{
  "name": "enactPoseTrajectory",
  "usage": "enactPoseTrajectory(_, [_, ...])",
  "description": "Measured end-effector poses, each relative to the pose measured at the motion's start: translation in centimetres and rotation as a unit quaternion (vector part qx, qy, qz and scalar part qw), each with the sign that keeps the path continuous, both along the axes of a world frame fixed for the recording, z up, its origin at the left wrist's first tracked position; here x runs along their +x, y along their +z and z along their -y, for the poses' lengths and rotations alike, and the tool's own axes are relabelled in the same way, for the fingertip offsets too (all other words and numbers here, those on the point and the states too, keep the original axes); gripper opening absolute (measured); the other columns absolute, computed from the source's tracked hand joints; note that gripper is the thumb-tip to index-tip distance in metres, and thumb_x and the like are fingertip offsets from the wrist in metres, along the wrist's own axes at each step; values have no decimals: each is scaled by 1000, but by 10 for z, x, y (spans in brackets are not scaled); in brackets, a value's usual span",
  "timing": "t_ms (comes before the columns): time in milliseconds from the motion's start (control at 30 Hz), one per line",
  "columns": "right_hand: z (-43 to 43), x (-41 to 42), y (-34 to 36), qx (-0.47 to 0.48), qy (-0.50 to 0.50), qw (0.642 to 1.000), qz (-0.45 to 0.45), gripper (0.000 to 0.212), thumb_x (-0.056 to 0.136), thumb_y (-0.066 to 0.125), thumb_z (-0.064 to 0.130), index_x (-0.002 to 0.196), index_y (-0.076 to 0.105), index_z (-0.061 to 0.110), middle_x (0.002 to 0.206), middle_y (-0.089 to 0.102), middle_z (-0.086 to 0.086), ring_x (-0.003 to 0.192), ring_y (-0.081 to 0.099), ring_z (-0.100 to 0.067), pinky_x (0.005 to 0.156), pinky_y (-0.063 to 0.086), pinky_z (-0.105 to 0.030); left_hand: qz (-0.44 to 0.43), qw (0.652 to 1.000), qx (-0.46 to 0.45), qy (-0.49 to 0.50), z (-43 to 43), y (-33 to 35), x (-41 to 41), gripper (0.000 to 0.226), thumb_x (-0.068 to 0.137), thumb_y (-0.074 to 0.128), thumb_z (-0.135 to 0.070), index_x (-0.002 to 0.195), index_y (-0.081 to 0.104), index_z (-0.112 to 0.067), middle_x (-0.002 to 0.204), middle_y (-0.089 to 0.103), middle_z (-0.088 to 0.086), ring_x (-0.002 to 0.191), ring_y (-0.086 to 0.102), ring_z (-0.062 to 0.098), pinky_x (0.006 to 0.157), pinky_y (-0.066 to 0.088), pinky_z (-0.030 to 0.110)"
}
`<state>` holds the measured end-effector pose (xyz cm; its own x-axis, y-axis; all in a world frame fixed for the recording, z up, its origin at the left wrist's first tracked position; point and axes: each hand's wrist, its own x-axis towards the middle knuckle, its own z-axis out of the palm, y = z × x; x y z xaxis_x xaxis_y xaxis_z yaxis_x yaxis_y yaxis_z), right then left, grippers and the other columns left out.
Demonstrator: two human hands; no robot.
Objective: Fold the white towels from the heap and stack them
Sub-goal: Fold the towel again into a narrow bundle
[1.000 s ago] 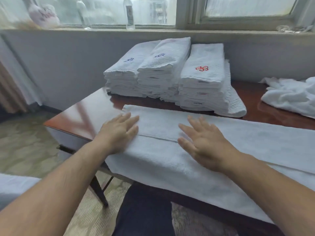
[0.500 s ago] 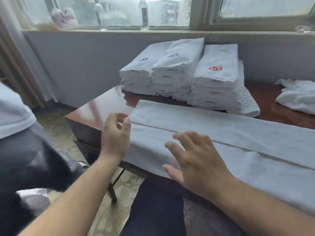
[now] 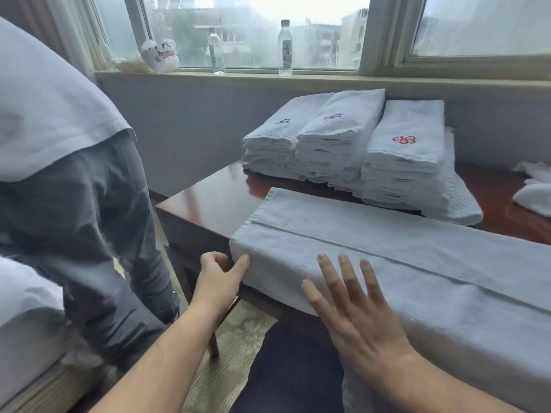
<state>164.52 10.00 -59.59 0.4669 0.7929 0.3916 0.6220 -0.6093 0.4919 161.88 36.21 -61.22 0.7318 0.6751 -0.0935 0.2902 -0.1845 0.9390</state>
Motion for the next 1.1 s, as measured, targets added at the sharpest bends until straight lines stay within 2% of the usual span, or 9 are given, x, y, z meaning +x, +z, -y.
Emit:
enactPoseTrajectory(67, [0, 0, -2, -10, 3, 1000, 26, 52, 71, 48, 7, 114, 72, 21, 141, 58, -23, 125, 58, -46, 103, 32, -62, 7, 999, -51, -17, 3, 0, 0, 46, 86, 71, -54, 113, 50, -23, 104, 60, -12, 95, 58, 3, 71, 43, 22])
enactPoseTrajectory(200, [-3, 3, -6, 7, 5, 999, 49, 41, 74, 40, 4, 96, 71, 19, 137, 61, -22, 124, 59, -45, 104, 33, -61, 28, 997, -23, -64, 3, 0, -8, 41, 89, 66, -51, 72, 50, -17, 63, 53, -10, 62, 49, 12, 62, 37, 28])
enactPoseTrajectory(333, [-5, 2, -3, 28, 14, 998, 51, 16, 71, 59, 5, 79, 66, 17, 132, 63, -23, 121, 61, -44, 105, 34, -60, 66, 992, -27, -106, -1, 13, -16, 35, 77, 64, -52, 67, 41, -27, 70, 39, 1, 69, 37, 21, 68, 32, 40])
enactPoseTrajectory(467, [2, -2, 23, 92, 47, 994, -26, 16, 62, 77, 15, 66, 62, 17, 125, 66, -21, 117, 63, -43, 100, 42, -55, 115, 970, -95, -190, -8, 30, -20, 36, 75, 75, -51, 109, 63, -45, 105, 72, 1, 99, 68, 24, 90, 52, 40])
enactPoseTrajectory(533, [4, -2, 42, 138, 52, 987, -60, 17, 63, 80, 16, 68, 64, 14, 112, 69, -16, 104, 66, -39, 81, 52, -48, 125, 961, -88, -232, -13, 41, -19, 44, 89, 71, -42, 130, 58, -52, 119, 73, -2, 111, 69, 16, 93, 54, 29])
enactPoseTrajectory(667, [6, 6, 73, 231, 4, 952, -203, 12, 83, 72, 17, 80, 61, 16, 68, 61, 1, 60, 55, -20, 52, 43, -32, 98, 960, -59, -254, -14, 67, -9, 41, 99, 42, -10, 120, 74, -25, 114, 74, 7, 99, 67, 19, 85, 51, 31])
enactPoseTrajectory(800, [11, 36, 91, 350, -39, 867, -353, 6, 96, 56, 27, 90, 56, 28, 67, 62, 10, 60, 57, -5, 51, 34, -15, 63, 945, 17, -320, -19, 93, 8, 70, 80, 34, 23, 131, 65, -14, 119, 72, 4, 91, 65, 11, 69, 46, 18])
enactPoseTrajectory(967, [17, 83, 106, 306, -95, 839, -439, 12, 103, 50, 38, 92, 50, 33, 80, 63, 7, 67, 58, -7, 55, 39, -25, 53, 940, 192, -278, -12, 113, 47, 6, 93, 71, -28, 93, 76, -33, 80, 66, -14, 72, 57, 1, 68, 43, 10])
enactPoseTrajectory(1100, [28, 100, 105, 335, -128, 804, -475, 14, 97, 60, 48, 100, 55, 34, 85, 66, 7, 67, 62, -6, 49, 41, -17, 121, 939, 205, -249, 2, 109, 76, 31, 81, 66, -56, 82, 80, -29, 102, 59, -14, 96, 54, -8, 82, 36, 5])
